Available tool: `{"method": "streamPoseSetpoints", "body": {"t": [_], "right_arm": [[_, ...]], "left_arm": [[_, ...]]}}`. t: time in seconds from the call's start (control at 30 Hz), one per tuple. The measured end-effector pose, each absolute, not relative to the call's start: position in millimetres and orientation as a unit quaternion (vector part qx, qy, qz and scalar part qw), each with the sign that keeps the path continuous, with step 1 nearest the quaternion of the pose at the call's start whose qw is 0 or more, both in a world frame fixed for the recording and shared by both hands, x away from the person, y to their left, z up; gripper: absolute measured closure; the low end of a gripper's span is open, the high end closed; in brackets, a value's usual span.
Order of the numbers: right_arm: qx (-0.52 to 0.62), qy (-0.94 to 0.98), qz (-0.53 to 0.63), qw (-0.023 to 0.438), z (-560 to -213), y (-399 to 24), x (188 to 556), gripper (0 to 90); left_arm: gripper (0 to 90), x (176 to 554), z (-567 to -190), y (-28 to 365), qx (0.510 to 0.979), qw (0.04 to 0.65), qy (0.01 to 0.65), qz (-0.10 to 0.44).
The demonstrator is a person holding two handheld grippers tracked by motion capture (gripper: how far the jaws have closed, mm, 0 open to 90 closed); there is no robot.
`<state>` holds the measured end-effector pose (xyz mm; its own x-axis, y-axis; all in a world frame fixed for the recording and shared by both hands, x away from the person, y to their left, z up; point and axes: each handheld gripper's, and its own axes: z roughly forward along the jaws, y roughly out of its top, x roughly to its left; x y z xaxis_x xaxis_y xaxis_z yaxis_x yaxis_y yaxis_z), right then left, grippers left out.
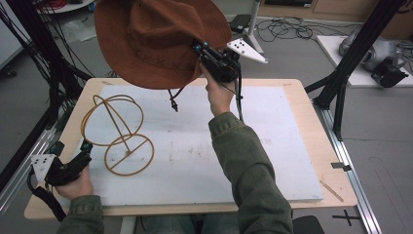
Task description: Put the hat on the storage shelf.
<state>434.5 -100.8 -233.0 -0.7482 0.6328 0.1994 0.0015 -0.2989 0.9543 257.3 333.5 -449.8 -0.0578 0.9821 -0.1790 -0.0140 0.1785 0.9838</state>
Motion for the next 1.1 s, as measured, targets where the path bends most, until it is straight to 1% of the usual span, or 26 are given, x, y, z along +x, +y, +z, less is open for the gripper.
{"method": "streamPoseSetpoints", "body": {"t": [0.27,0.3,0.37,0.4,0.43,0.5,0.53,0.6,0.67,0.7,0.73,0.83,0.97,1.07,1.1], "right_arm": [[0.250,0.555,0.773,0.178,-217.4,-79.4,413.0,89.0],[0.236,0.559,0.778,0.166,-212.0,-70.7,404.6,89.0],[0.227,0.561,0.780,0.158,-209.8,-66.2,401.0,89.0],[0.215,0.567,0.782,0.145,-206.1,-58.6,394.8,89.0],[0.215,0.567,0.782,0.145,-206.1,-58.6,394.8,89.0],[0.192,0.578,0.783,0.125,-201.6,-43.9,384.4,88.9],[0.192,0.578,0.783,0.125,-201.6,-43.9,384.4,88.9],[0.173,0.591,0.780,0.111,-200.0,-29.2,375.8,88.9],[0.167,0.594,0.779,0.110,-200.2,-25.8,374.5,88.9],[0.160,0.604,0.774,0.100,-203.3,-16.4,372.0,88.9],[0.160,0.604,0.774,0.100,-203.3,-16.4,372.0,88.9],[0.161,0.629,0.757,0.075,-216.3,-4.4,370.8,88.9],[0.163,0.658,0.733,0.059,-232.4,3.2,367.5,88.8],[0.167,0.665,0.725,0.056,-239.9,4.4,365.6,88.8],[0.177,0.669,0.721,0.043,-249.9,5.0,363.6,88.8]], "left_arm": [[14.4,256.4,-450.2,334.8,0.432,0.530,0.559,0.469],[14.4,256.3,-450.4,334.9,0.430,0.531,0.560,0.469],[14.4,256.4,-450.7,335.6,0.430,0.531,0.561,0.467],[14.4,256.2,-450.8,335.8,0.429,0.532,0.562,0.467],[14.4,255.8,-451.0,335.9,0.427,0.532,0.562,0.467],[14.4,255.6,-451.2,336.4,0.426,0.533,0.564,0.465],[14.4,255.6,-451.2,336.4,0.426,0.533,0.564,0.465],[14.5,256.2,-451.3,336.9,0.427,0.534,0.563,0.464],[14.4,256.2,-451.4,337.0,0.428,0.534,0.563,0.463],[14.4,255.8,-451.5,337.2,0.427,0.534,0.563,0.464],[14.4,255.8,-451.5,337.2,0.427,0.534,0.563,0.464],[14.4,255.2,-451.4,337.6,0.426,0.533,0.563,0.466],[14.4,255.6,-451.2,337.3,0.427,0.533,0.562,0.466],[14.4,255.8,-451.3,337.6,0.427,0.534,0.561,0.467],[14.4,256.0,-451.3,337.4,0.426,0.534,0.562,0.466]]}}
